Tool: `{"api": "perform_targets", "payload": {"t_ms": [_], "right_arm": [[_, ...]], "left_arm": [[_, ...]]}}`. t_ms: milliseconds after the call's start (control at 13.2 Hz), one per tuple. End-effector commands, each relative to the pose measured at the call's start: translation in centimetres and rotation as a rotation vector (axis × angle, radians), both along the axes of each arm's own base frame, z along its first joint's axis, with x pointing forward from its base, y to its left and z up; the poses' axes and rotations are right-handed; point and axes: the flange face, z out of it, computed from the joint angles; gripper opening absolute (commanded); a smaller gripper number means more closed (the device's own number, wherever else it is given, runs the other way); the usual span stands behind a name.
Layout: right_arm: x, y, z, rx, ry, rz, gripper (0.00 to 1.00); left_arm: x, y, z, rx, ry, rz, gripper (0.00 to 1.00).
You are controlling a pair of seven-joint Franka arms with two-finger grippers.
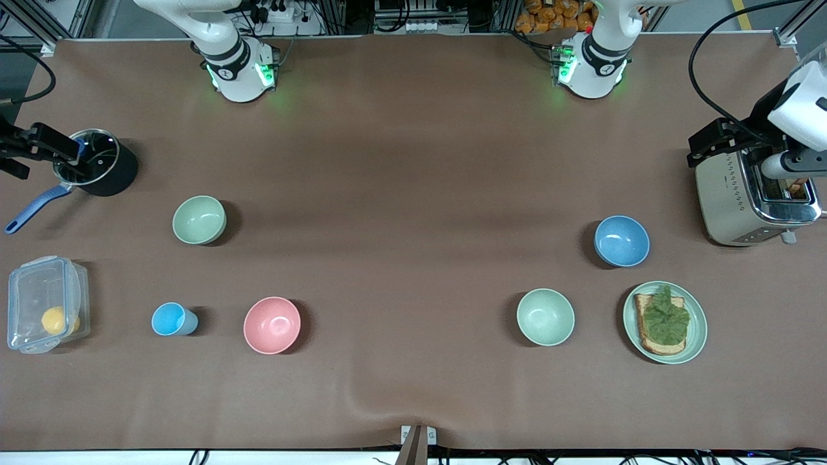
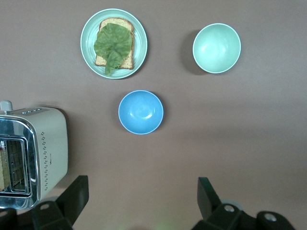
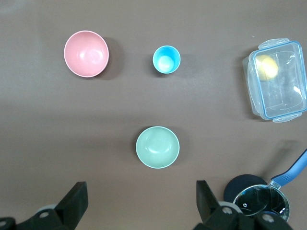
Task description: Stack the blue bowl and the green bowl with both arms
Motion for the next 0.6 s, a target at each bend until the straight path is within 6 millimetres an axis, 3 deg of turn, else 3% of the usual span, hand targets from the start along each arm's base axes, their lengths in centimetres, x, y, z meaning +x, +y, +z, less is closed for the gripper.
{"api": "perform_targets", "payload": {"t_ms": [0,226,377,528], "right_arm": [[-0.3,0.2,0.2,-0.009,0.003,-0.01,1.0],[-0.2,-0.1,-0.3,-0.008,0.012,-0.015,1.0],[0.0,-0.9,-2.1,-0.005,0.041,-0.03,1.0],[0.3,-1.5,-3.7,0.001,0.06,-0.04,1.0]], "left_arm": [[-0.7,0.4,0.3,0.007,0.0,-0.021,1.0],[-0.5,0.6,0.1,0.007,0.003,-0.017,1.0],[0.0,1.0,-0.7,0.007,0.019,-0.007,1.0],[1.4,3.4,-3.0,-0.007,0.052,0.037,1.0]]}}
